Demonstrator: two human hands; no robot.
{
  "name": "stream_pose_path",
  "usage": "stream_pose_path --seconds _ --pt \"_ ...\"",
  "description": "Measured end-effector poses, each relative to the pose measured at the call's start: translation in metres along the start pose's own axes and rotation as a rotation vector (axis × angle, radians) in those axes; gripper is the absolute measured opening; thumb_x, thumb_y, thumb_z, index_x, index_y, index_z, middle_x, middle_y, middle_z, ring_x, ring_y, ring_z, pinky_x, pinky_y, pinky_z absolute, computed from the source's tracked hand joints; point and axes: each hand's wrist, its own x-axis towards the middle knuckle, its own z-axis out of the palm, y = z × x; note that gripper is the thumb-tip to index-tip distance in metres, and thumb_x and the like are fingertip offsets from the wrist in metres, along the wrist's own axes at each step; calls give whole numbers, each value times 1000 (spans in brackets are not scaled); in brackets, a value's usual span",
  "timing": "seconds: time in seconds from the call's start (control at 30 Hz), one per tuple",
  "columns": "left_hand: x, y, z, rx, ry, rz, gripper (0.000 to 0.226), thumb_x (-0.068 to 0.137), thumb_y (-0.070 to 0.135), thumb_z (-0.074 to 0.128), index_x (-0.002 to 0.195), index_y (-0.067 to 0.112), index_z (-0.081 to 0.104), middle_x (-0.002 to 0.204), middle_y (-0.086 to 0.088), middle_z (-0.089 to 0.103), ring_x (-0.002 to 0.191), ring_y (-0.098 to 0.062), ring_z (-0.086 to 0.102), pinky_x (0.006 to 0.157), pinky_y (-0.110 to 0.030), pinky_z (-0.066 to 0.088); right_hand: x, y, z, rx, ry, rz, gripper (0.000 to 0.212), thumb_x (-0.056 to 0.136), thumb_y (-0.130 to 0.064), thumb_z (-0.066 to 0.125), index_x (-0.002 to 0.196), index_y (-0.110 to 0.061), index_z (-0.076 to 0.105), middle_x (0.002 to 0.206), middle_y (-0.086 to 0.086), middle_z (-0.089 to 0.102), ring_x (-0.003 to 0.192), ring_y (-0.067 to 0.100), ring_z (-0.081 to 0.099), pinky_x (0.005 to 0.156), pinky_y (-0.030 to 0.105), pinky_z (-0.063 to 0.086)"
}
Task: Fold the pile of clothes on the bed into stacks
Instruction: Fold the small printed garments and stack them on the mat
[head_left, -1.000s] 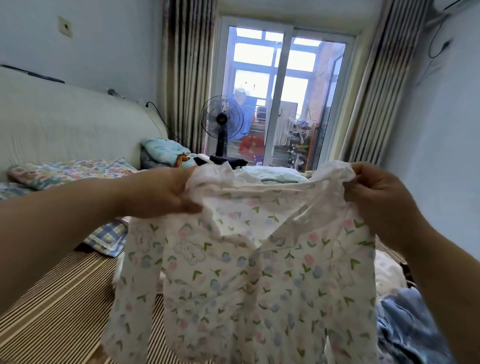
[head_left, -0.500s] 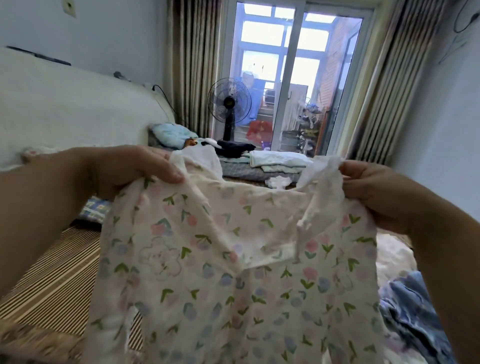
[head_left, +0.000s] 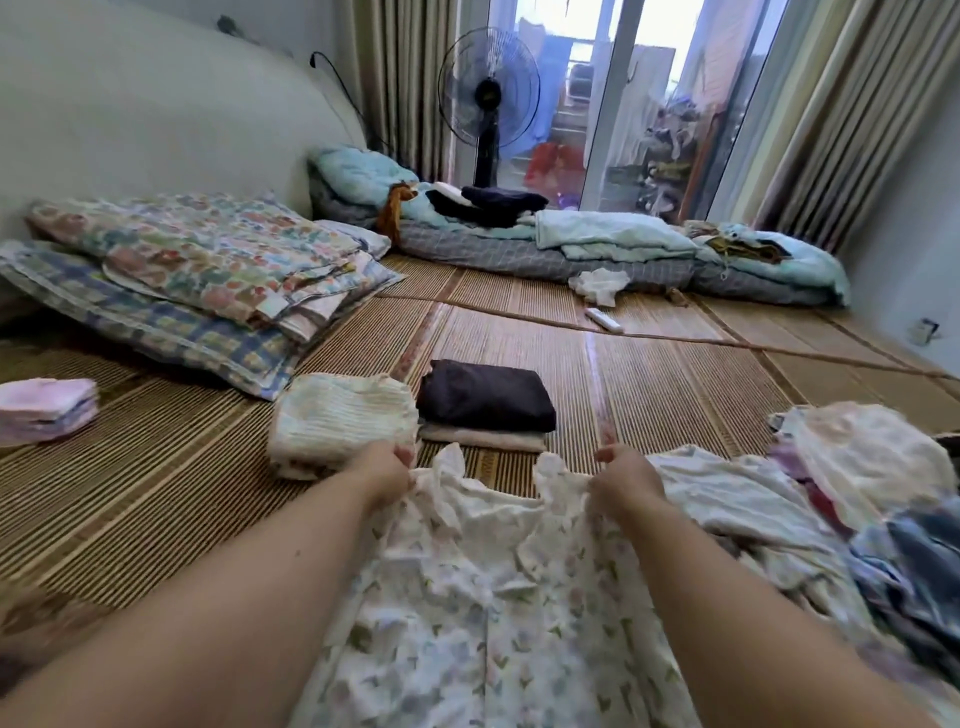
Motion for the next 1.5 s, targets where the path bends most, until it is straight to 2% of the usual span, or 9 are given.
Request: stream_pose_path --seconds 0.3,0.5,0.63,0.73,0.83,1.03,1.17,1.37,1.5 --pt "-25 -49 -3 261 -48 88 69 82 41 70 143 25 43 143 -10 46 127 -24 48 99 -29 41 -21 50 -32 54 -20 -182 32 86 -25 69 118 -19 63 110 3 69 90 14 63 71 27 49" --pt "-82 -91 -7 518 -179 46 106 67 66 71 152 29 21 152 -7 35 136 -25 36 111 -34 31 -74 105 -70 -489 -418 70 31 76 -42 78 88 -16 64 81 -1 62 67 11 57 53 21 37" --pt "-110 -104 1 596 -144 4 126 50 65 66 155 29 5 153 -5 30 137 -28 31 113 -38 30 -104 131 -67 -637 -350 164 41 70 -51 78 75 -16 57 73 -3 60 69 13 58 51 22 37" --pt "-123 -113 1 674 -113 -58 111 64 46 63 154 30 -2 149 -9 30 132 -30 34 109 -41 34 -119 143 -68 -705 -216 225 59 69 -59 75 102 -15 54 99 2 65 94 20 62 70 24 49" --pt "-126 -120 -9 712 -1 -87 85 72 37 56 147 27 17 124 -10 48 109 -28 51 87 -37 47 -124 147 -77 -609 -268 255 28 73 -42 74 78 -19 59 78 -1 63 79 18 62 55 19 44" --pt "-122 -125 -53 710 21 -95 27 97 21 43 105 8 65 103 -10 67 96 -26 62 79 -32 47 -122 135 -105 173 -109 202 13 84 -16 73 87 -8 63 74 7 66 57 19 63 46 21 43" --pt "-123 -108 -75 534 123 -130 28 100 25 43 117 12 61 114 -2 64 105 -17 60 84 -28 46 -111 116 -133 239 116 11 7 85 -21 72 88 -16 67 76 0 63 70 21 61 65 32 50" --pt "-120 -87 -105 -270 192 -280 25 94 19 53 83 -2 62 61 -17 57 55 -28 53 52 -28 43 -91 80 -156 180 190 -75 22 89 -31 64 91 -8 67 79 10 65 73 29 62 67 36 50" --pt "-119 -74 -118 -459 106 -271 26 95 22 51 97 -1 65 69 -20 66 53 -29 60 49 -35 52 -88 46 -147 322 71 7 26 96 -31 58 83 -9 60 79 13 56 63 26 58 42 30 51"
